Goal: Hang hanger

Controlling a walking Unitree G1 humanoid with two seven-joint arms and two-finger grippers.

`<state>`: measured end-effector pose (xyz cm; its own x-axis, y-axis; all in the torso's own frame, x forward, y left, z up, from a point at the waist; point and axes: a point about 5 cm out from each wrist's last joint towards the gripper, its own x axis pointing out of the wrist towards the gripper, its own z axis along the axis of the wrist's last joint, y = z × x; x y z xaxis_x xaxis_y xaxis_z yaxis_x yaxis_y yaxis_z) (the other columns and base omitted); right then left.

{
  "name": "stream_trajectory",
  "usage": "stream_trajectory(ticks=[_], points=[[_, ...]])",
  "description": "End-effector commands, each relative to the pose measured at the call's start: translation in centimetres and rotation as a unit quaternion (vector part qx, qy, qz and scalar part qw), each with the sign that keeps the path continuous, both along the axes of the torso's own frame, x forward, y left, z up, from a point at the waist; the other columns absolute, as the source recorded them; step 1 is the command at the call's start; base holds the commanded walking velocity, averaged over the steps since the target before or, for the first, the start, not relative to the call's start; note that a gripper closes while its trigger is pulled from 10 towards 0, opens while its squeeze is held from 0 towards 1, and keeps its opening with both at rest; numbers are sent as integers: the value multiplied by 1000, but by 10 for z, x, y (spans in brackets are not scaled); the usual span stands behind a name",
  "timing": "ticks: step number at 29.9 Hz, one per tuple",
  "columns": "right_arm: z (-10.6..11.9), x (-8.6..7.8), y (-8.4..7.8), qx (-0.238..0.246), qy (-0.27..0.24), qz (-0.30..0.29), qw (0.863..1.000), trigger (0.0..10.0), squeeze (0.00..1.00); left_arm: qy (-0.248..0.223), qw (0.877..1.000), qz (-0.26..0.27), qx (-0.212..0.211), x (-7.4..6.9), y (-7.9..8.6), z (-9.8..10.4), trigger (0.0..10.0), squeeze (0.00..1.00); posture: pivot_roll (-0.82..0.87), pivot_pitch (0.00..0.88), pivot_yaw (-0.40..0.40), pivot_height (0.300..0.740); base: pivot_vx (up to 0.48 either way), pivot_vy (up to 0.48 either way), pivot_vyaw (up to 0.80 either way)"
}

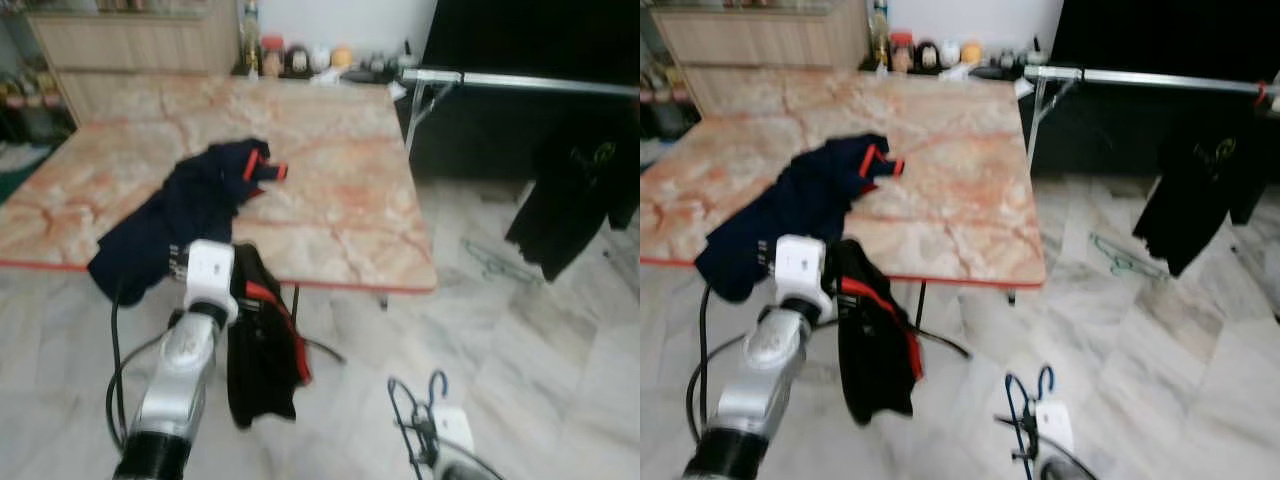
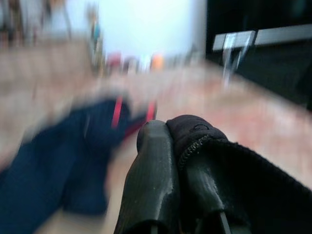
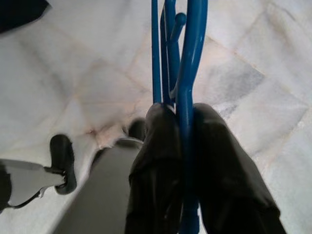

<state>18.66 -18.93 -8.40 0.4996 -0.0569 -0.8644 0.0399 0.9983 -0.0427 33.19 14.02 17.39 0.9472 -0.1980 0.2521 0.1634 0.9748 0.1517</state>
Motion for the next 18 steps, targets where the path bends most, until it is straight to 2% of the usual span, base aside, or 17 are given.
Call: stream_trajectory(ticks=[1,4,6,7,9,10,14,18], points=[[0,-2,-6,-8,4,-4,1000,10000,0,-45,999,-20,7,11,-12,29,10000,0,17,0,-53,740,480,0,0],[0,-1,-6,-7,4,-4,1000,10000,0,-70,997,-25,6,19,-16,48,10000,0,15,0,-51,740,480,0,0],[0,-1,-5,-8,4,-2,1000,10000,0,-101,994,-32,9,29,-21,73,10000,0,15,0,-49,740,480,0,0],[0,0,-5,-8,4,-2,1000,10000,0,-130,991,-36,9,38,-26,98,10000,0,16,0,-48,740,480,0,0],[0,0,-5,-8,4,-2,1000,10000,0,-140,990,-36,9,42,-28,107,10000,0,16,0,-47,740,480,0,0],[1,0,-5,-8,4,-2,1000,10000,0,-149,988,-31,4,48,-28,120,10000,0,11,0,-43,740,480,0,0],[1,0,-4,-8,4,-5,1000,10000,0,-154,988,-25,-14,57,-30,137,10000,0,0,0,-34,740,480,0,0],[0,0,-4,-7,3,-8,1000,10000,0,-158,987,-27,-9,59,-32,140,10000,0,-7,0,-29,740,480,0,0]])
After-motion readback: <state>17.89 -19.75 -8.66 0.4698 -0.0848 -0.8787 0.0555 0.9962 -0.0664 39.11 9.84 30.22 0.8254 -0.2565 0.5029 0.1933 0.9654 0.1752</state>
